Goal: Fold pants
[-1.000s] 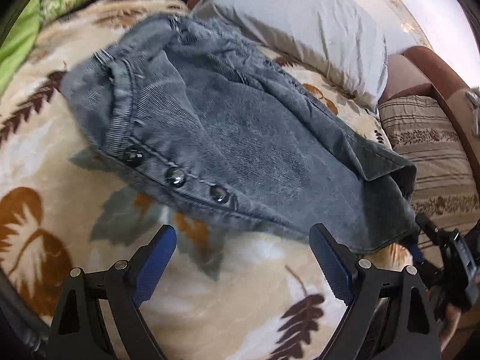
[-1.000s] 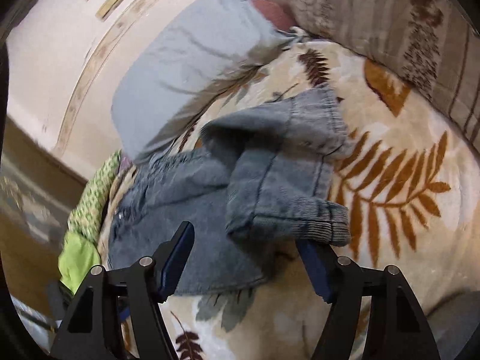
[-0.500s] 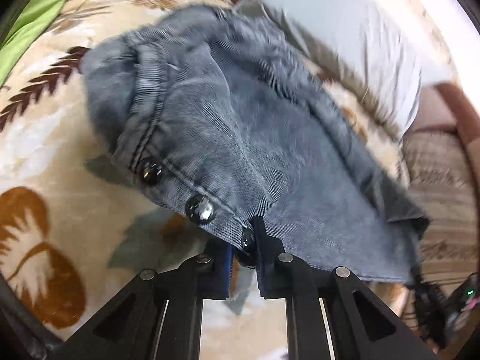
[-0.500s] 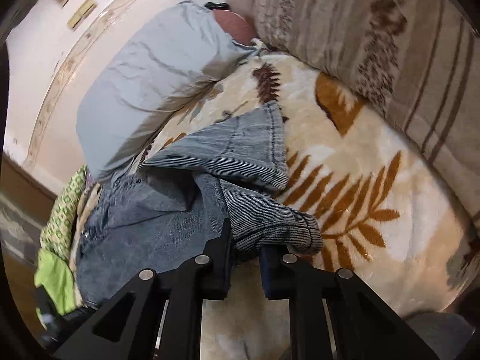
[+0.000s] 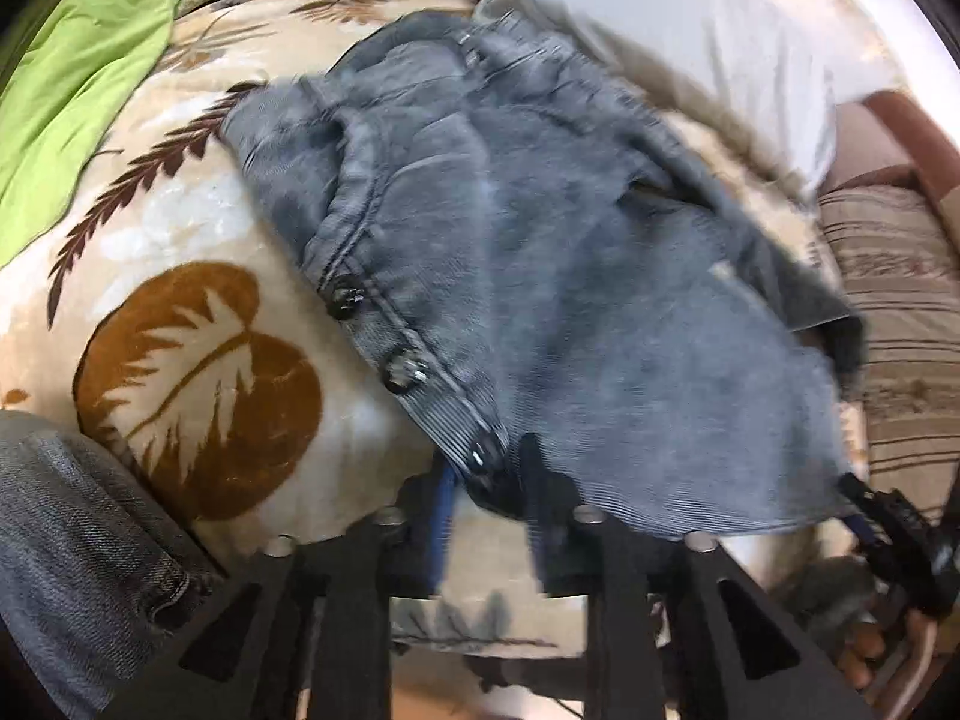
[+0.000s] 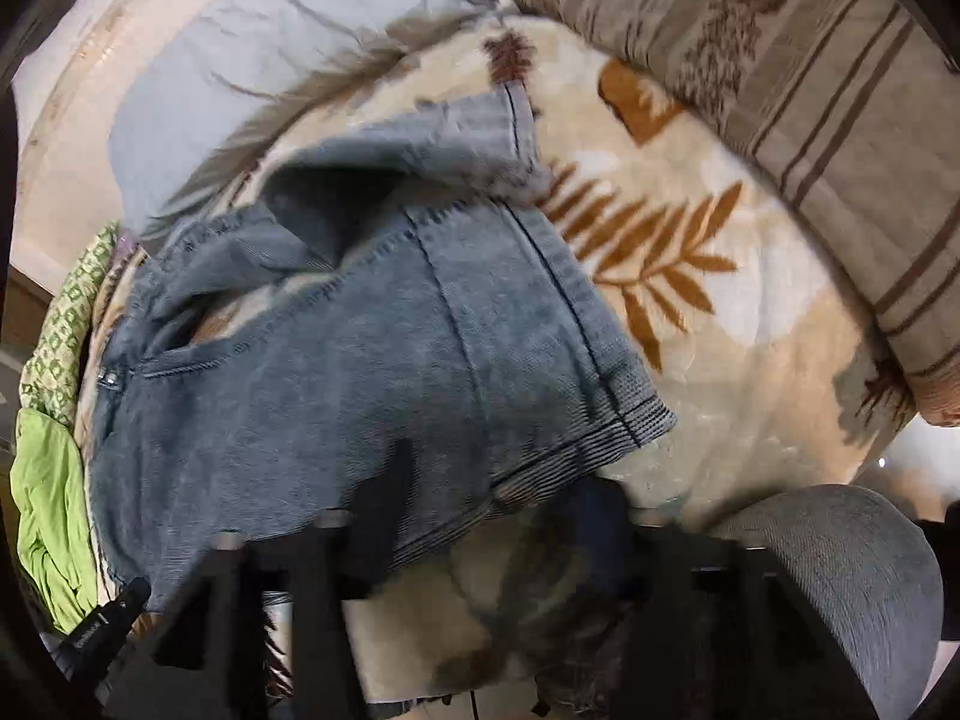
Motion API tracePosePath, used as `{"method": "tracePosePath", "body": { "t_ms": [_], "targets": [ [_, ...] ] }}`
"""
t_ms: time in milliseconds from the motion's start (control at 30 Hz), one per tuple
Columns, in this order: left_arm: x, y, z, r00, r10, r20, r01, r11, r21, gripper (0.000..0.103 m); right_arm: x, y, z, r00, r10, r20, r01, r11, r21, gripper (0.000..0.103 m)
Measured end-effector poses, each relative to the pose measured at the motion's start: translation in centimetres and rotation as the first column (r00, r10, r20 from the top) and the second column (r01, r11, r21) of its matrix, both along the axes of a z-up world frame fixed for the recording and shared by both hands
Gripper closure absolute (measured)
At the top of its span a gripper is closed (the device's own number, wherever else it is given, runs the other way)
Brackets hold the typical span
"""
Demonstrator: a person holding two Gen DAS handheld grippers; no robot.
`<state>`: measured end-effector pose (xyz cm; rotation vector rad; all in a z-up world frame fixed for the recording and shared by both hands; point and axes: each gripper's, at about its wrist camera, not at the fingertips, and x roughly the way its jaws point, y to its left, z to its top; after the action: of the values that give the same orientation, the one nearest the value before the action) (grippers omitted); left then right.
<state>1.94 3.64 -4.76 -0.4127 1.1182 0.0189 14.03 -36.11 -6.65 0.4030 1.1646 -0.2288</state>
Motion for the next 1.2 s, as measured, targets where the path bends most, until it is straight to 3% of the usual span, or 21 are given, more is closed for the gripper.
{"method": "tracePosePath", "body": {
  "t_ms": [33, 100, 167, 267, 333, 400, 500, 567, 633, 767, 867, 933, 967, 1033, 1100, 1200],
  "targets": [
    [-0.5, 0.3, 0.9, 1.0, -0.002, 0.026, 0.002, 1.0, -0.003, 0.063, -0.3, 0.3, 0.6, 1.0, -0.003, 0.015, 0.004, 1.0, -0.03, 0.039],
    [-1.9, 0.8, 2.6, 0.997, 0.013, 0.071, -0.012, 1.0, -0.016, 0.04, -1.2, 1.3, 2.3, 0.997, 0.001, 0.073, 0.006, 0.994, -0.105, 0.039],
    [-3.0, 2.2, 4.4, 0.99, 0.055, 0.133, -0.046, 0.996, -0.072, 0.037, -1.7, 2.4, 4.1, 0.99, 0.025, 0.141, -0.004, 0.989, -0.146, 0.036],
    [-2.2, 6.2, 5.5, 0.98, 0.13, 0.15, -0.118, 0.989, -0.086, 0.029, -1.3, 5.6, 6.4, 0.944, 0.195, 0.267, -0.17, 0.979, -0.111, 0.036],
    [1.0, 8.7, 4.9, 0.977, 0.193, 0.092, -0.188, 0.98, -0.068, 0.025, -0.3, 8.9, 6.7, 0.88, 0.346, 0.327, -0.355, 0.934, -0.033, 0.033],
    [3.5, 10.3, 3.5, 0.975, 0.221, 0.014, -0.218, 0.971, -0.095, 0.027, 0.8, 12.5, 5.7, 0.806, 0.467, 0.364, -0.522, 0.851, 0.064, 0.033],
    [6.5, 12.1, 1.6, 0.97, 0.239, -0.05, -0.243, 0.965, -0.095, 0.028, 2.0, 17.6, 3.2, 0.737, 0.582, 0.344, -0.644, 0.759, 0.094, 0.033],
    [7.2, 12.3, 0.7, 0.967, 0.246, -0.067, -0.251, 0.965, -0.082, 0.028, 2.6, 20.6, 1.7, 0.694, 0.645, 0.319, -0.703, 0.703, 0.108, 0.033],
    [7.2, 12.6, -0.7, 0.963, 0.255, -0.085, -0.266, 0.951, -0.158, 0.028, 2.3, 22.5, 0.7, 0.658, 0.681, 0.322, -0.744, 0.654, 0.136, 0.033],
    [7.0, 14.5, -3.3, 0.942, 0.307, -0.134, -0.335, 0.878, -0.343, 0.028, 2.2, 27.1, -1.0, 0.588, 0.748, 0.308, -0.805, 0.578, 0.135, 0.033],
    [7.5, 14.6, -3.9, 0.936, 0.329, -0.128, -0.353, 0.86, -0.368, 0.036, 2.2, 30.6, -2.4, 0.546, 0.791, 0.274, -0.836, 0.537, 0.115, 0.033],
    [8.7, 14.5, -4.6, 0.939, 0.322, -0.121, -0.344, 0.871, -0.351, 0.049, 2.4, 32.0, -3.3, 0.549, 0.8, 0.242, -0.834, 0.542, 0.104, 0.043],
    [8.8, 14.0, -4.6, 0.94, 0.318, -0.123, -0.341, 0.878, -0.336, 0.058, 2.2, 32.5, -3.8, 0.558, 0.802, 0.214, -0.828, 0.554, 0.084, 0.062],
    [9.6, 15.1, -4.3, 0.935, 0.333, -0.123, -0.355, 0.879, -0.317, 0.083, 1.9, 32.6, -4.3, 0.579, 0.797, 0.17, -0.813, 0.58, 0.05, 0.071],
    [9.3, 14.9, -3.6, 0.933, 0.34, -0.114, -0.358, 0.874, -0.327, 0.09, 1.6, 32.3, -4.0, 0.595, 0.784, 0.174, -0.801, 0.597, 0.051, 0.083],
    [6.7, 15.2, -1.1, 0.925, 0.378, -0.029, -0.367, 0.874, -0.319, 0.091, 1.6, 31.3, -3.2, 0.625, 0.759, 0.183, -0.779, 0.62, 0.092, 0.086]
  ]
}}
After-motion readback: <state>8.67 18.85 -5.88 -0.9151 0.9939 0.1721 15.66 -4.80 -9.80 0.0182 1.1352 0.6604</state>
